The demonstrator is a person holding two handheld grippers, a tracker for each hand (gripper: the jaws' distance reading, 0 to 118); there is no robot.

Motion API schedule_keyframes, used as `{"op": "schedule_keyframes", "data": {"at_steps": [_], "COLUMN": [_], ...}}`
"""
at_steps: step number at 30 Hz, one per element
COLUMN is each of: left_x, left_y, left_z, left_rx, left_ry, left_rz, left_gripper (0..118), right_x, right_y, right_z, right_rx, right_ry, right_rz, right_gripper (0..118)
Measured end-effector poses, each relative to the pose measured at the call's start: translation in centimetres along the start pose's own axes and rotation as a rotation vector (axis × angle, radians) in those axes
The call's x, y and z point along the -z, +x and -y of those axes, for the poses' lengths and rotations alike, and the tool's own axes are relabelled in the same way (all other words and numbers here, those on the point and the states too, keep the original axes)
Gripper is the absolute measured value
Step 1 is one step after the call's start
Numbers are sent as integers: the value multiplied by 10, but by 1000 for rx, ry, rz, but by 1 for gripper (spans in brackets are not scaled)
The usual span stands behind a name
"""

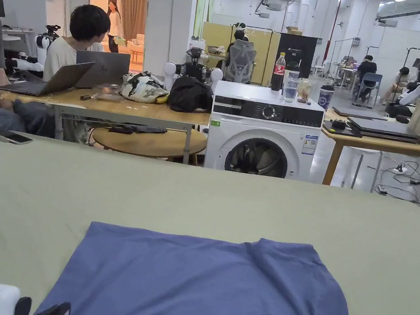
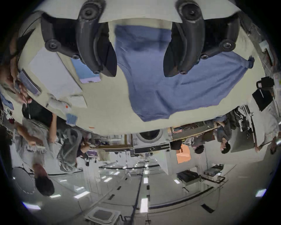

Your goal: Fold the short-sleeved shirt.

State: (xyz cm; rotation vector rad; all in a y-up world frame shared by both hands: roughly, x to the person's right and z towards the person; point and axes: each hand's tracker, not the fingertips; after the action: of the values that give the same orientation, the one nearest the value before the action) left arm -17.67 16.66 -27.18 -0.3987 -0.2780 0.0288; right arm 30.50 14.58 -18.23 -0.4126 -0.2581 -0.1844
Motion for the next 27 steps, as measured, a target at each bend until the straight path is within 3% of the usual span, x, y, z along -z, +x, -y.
{"op": "schedule_keyframes", "data": {"at_steps": [3, 4, 6, 8, 9, 12, 21, 27], "left_x": [14, 18, 27, 27, 27, 25, 10, -12], "left_y": [19, 23, 31, 40, 42, 50, 27, -23], "left_z": [-14, -15, -17, -16, -16, -13, -9, 2], "left_rx": [-20, -27, -31, -21, -16, 36, -43, -123], "left_ry": [-12, -23, -43, -52, -62, -67, -83, -105], "left_rz": [51, 67, 88, 87, 90, 56, 56, 27], "left_gripper": [55, 55, 52, 51, 42, 0, 0, 2], "right_x": [12, 15, 20, 22, 21, 23, 20, 15], "right_y": [-23, -29, -41, -53, -58, -65, -64, -57], "right_z": [-8, -8, -8, -5, -3, 3, 2, 0], "right_rx": [-27, -36, -62, -112, -134, -146, -156, -103], "right_ry": [-6, -9, -22, -48, -50, -68, -87, -89], "right_rz": [-32, -37, -61, -48, -42, -45, -47, -97], "right_gripper": [64, 60, 35, 31, 22, 0, 0, 0]}}
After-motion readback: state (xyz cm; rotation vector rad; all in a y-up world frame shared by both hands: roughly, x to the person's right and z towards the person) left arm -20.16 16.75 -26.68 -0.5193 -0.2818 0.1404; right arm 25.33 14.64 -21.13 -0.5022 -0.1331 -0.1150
